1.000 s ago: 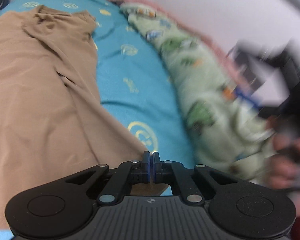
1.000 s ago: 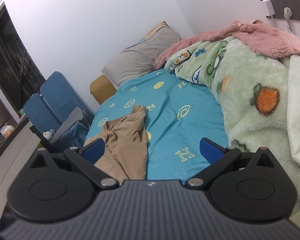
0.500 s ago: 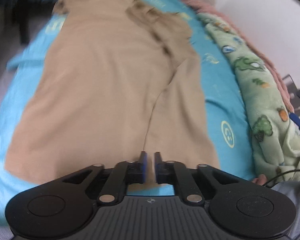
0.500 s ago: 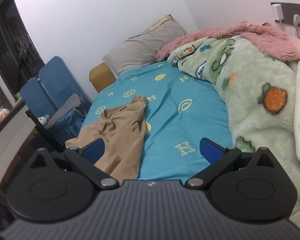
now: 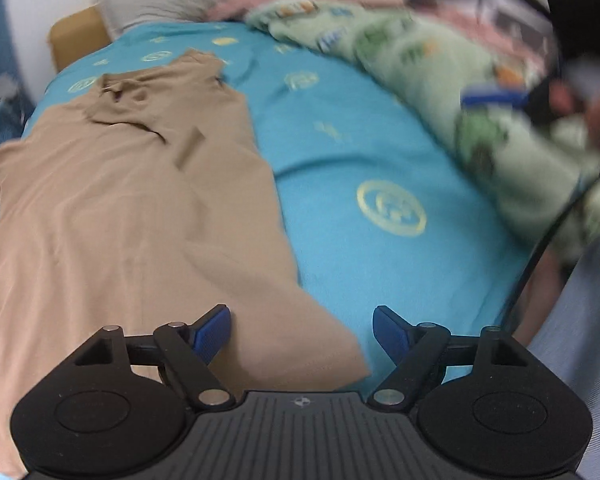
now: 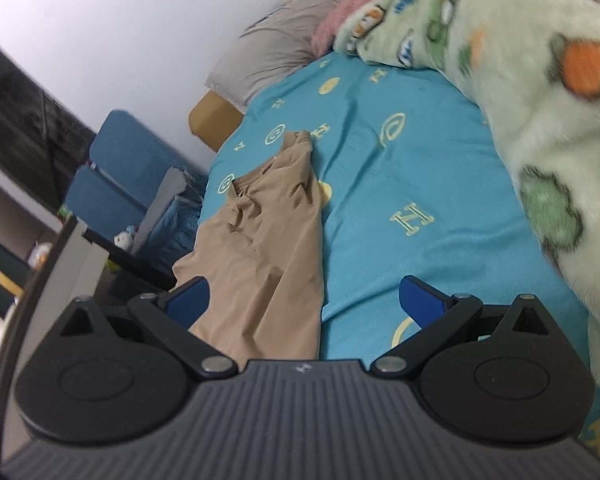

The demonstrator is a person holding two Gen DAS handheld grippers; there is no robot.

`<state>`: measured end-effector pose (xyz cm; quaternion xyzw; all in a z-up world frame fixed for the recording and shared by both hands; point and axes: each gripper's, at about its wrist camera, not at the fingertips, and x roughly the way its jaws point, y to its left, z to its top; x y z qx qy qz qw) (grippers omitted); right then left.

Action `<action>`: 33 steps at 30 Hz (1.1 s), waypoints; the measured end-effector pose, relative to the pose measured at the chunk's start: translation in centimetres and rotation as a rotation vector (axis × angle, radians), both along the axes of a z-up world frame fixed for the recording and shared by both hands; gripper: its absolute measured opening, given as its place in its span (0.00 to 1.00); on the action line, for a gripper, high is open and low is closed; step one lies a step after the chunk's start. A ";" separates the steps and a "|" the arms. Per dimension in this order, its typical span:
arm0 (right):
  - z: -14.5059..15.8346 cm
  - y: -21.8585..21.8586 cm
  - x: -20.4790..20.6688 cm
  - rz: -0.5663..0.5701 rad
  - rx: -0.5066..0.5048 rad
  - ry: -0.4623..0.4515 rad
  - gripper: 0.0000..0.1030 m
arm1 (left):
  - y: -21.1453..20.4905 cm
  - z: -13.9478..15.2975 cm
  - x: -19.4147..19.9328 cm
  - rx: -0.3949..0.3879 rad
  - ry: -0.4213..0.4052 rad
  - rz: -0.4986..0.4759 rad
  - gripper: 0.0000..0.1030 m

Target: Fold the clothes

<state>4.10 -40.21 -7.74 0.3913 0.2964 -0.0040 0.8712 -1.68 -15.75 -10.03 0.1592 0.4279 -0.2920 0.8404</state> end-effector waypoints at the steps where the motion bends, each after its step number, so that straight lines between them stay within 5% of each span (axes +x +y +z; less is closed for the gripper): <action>1: 0.0 -0.2 -0.1 -0.013 0.006 0.000 1.00 | -0.7 -0.7 -0.5 0.045 -0.018 -0.025 0.71; 4: -0.2 -0.7 -0.4 -0.027 0.042 -0.007 1.00 | -1.0 -2.3 -1.9 0.144 -0.051 -0.069 0.55; 6: -0.2 -0.9 -0.3 -0.025 0.058 -0.010 1.00 | -0.3 -2.0 -2.0 0.108 -0.056 -0.057 0.18; 8: -0.2 -1.0 -0.4 -0.027 0.061 -0.013 1.00 | 0.4 -1.7 -2.1 0.071 -0.061 -0.044 0.11; 11: 0.3 -0.9 -0.8 -0.044 0.022 -0.022 1.00 | 1.0 -1.0 -2.6 0.024 -0.071 -0.033 0.09; 18: 2.9 1.4 -1.1 -0.034 -0.291 -0.086 1.00 | -1.8 0.9 -4.1 -0.039 -0.083 -0.038 0.07; 22: 3.0 2.3 -0.7 0.022 -0.350 -0.092 1.00 | -3.5 0.2 -4.5 -0.049 -0.063 -0.041 0.07; 26: 2.9 3.1 -0.7 0.063 -0.371 -0.099 1.00 | -3.6 -0.5 -4.5 -0.066 -0.047 -0.023 0.16; 28: 3.2 3.4 -0.9 0.071 -0.391 -0.115 1.00 | -2.8 0.3 -4.6 -0.092 -0.064 0.005 0.34; 30: 3.5 3.7 -1.1 0.078 -0.395 -0.141 1.00 | -2.0 1.1 -4.8 -0.118 -0.082 0.032 0.65; 33: 4.2 4.0 -1.6 0.077 -0.396 -0.199 1.00 | -0.9 2.3 -5.1 -0.157 -0.109 0.073 0.74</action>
